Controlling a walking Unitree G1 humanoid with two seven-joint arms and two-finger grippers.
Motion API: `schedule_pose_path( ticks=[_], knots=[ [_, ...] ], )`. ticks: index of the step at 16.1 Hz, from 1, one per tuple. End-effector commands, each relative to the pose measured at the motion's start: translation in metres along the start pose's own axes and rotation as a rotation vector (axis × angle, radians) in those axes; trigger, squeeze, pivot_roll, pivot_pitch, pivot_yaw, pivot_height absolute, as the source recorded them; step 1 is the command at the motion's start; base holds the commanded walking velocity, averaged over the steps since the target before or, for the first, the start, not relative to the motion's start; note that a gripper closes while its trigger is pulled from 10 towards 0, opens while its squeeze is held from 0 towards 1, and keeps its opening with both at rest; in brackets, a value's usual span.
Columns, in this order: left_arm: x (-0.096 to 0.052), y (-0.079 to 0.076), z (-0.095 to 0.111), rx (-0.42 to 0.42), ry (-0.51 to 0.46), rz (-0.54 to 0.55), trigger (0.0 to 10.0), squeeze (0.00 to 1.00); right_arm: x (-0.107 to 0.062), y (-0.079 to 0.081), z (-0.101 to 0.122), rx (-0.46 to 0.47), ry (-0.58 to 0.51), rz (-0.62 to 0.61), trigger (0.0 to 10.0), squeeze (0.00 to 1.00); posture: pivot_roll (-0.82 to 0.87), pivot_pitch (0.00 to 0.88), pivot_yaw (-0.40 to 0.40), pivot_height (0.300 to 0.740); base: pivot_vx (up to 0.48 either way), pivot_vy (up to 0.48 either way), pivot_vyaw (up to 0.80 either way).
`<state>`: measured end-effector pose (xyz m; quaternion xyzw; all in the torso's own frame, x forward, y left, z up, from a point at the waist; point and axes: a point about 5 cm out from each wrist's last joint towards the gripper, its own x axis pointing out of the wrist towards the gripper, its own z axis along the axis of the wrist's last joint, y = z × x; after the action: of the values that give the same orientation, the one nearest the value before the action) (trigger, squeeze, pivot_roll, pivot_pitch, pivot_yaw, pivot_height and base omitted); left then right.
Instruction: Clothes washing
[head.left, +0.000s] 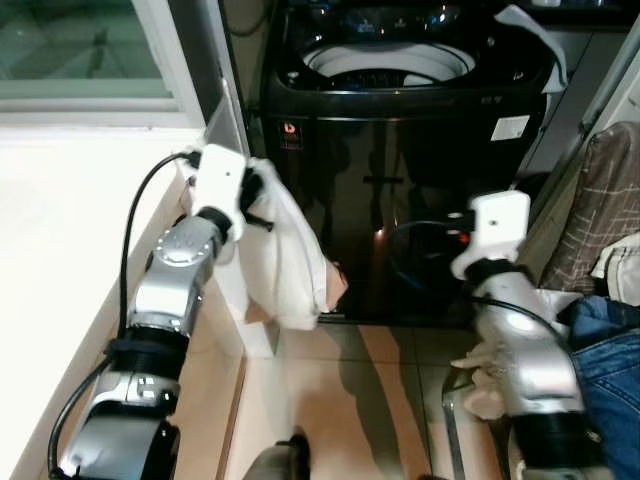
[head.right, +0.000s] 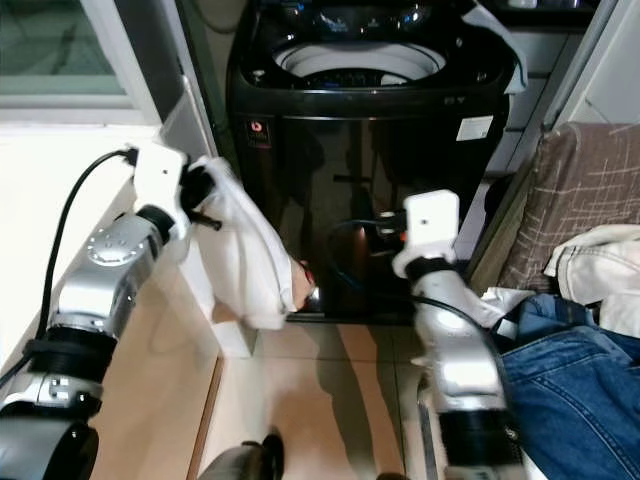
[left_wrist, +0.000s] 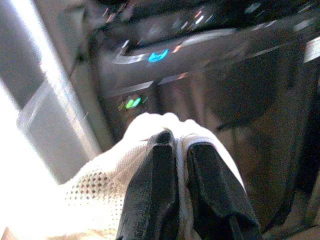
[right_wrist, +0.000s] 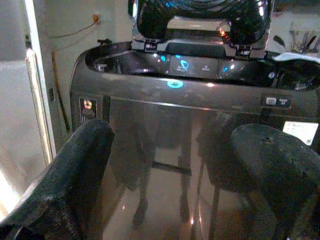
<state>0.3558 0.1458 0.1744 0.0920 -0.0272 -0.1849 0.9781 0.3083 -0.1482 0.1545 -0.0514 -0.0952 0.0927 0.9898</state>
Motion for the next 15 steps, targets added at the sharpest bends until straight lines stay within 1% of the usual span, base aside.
schedule_pose_path(
  ticks=[1, 2, 3, 5, 7, 9, 10, 12, 13, 14, 15],
  knots=[
    [-0.001, -0.007, 0.004, 0.016, -0.03, -0.031, 0.0, 0.0, 0.005, 0.009, 0.003, -0.013, -0.026, 0.022, 10.0, 0.0, -0.12, 0.002, 0.043, 0.74, 0.0, 0.0, 0.0],
    [-0.002, -0.012, -0.001, 0.0, -0.019, -0.039, 0.0, 0.0, 0.008, 0.014, 0.001, -0.003, -0.015, 0.032, 10.0, 0.0, -0.12, 0.001, 0.042, 0.74, 0.0, 0.0, 0.0],
    [-0.003, -0.019, -0.008, -0.023, -0.004, -0.049, 0.0, 0.0, 0.01, 0.018, -0.003, 0.015, 0.002, 0.04, 10.0, 0.0, -0.11, 0.0, 0.035, 0.74, 0.0, 0.0, -0.76],
    [-0.005, -0.025, -0.015, -0.032, 0.009, -0.05, 0.0, 0.0, 0.012, 0.018, -0.008, -0.011, 0.019, 0.05, 10.0, 0.0, -0.11, 0.0, 0.032, 0.74, 0.0, 0.0, -0.76],
    [-0.009, -0.026, -0.018, -0.038, -0.005, 0.009, 0.0, 0.0, 0.013, 0.018, -0.01, -0.019, 0.025, 0.063, 10.0, 0.0, -0.09, 0.0, 0.012, 0.74, 0.0, 0.0, 0.0],
    [-0.016, -0.02, -0.021, -0.047, -0.002, 0.093, 0.0, 0.0, 0.014, 0.011, -0.01, -0.005, 0.022, 0.048, 10.0, 0.0, -0.09, 0.0, 0.007, 0.74, 0.0, 0.0, 0.0],
    [-0.021, -0.017, -0.026, -0.084, 0.007, 0.131, 0.0, 0.0, 0.014, 0.008, -0.012, 0.006, 0.033, 0.037, 10.0, 0.0, -0.08, 0.0, 0.005, 0.74, 0.0, 0.0, 0.0],
    [-0.037, -0.015, -0.043, -0.099, 0.078, 0.193, 0.0, 0.0, 0.009, 0.001, -0.019, 0.016, 0.064, 0.019, 10.0, 0.0, -0.07, 0.0, 0.001, 0.74, 0.0, 0.0, 0.0],
    [-0.049, -0.02, -0.054, -0.098, 0.137, 0.198, 0.0, 0.0, 0.004, -0.001, -0.023, 0.012, 0.078, 0.018, 10.0, 0.0, -0.07, 0.0, 0.001, 0.74, 0.0, 0.0, 0.0],
    [-0.062, -0.033, -0.059, -0.072, 0.191, 0.154, 0.0, 0.0, -0.006, -0.003, -0.031, 0.004, 0.102, 0.024, 10.0, 0.0, -0.05, 0.0, 0.0, 0.74, 0.0, 0.0, 0.0],
    [-0.061, -0.035, -0.057, -0.061, 0.183, 0.148, 0.0, 0.0, -0.007, -0.002, -0.033, 0.005, 0.11, 0.028, 10.0, 0.0, -0.05, 0.0, -0.003, 0.74, 0.0, 0.0, 0.0]
  ],
)
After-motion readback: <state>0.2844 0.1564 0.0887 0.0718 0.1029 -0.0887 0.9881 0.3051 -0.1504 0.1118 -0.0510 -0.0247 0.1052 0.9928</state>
